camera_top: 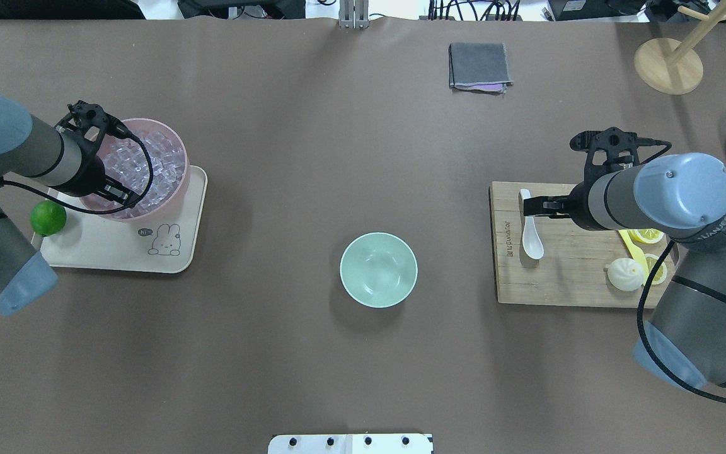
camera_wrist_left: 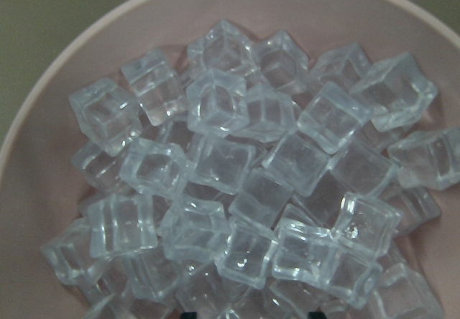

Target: Put spoon and ice into bowl

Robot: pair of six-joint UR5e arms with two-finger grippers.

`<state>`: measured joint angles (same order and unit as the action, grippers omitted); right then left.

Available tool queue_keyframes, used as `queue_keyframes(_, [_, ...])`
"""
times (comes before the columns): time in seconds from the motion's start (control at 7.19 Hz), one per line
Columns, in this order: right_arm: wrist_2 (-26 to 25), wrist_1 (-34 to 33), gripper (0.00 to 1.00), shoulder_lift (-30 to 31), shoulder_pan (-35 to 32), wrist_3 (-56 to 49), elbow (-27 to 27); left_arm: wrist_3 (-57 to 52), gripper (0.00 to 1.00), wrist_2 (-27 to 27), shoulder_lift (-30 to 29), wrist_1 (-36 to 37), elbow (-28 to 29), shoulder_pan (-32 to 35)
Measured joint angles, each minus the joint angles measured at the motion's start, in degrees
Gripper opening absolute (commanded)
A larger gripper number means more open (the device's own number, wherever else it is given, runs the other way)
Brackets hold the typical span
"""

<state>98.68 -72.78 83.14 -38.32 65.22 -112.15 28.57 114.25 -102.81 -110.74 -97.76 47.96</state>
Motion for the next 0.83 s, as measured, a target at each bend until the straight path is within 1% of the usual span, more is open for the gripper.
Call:
queue_keyframes(0.56, [0.0, 0.0, 1.00, -0.1, 0.0, 0.0, 0.0, 0.0, 0.00, 0.6, 0.0, 0.1, -1.4, 0.7])
queue_keyframes(0.83, [0.0, 0.0, 1.00, -0.1, 0.0, 0.0, 0.0, 0.3, 0.00, 5.2, -0.3, 2.0, -5.0, 4.2])
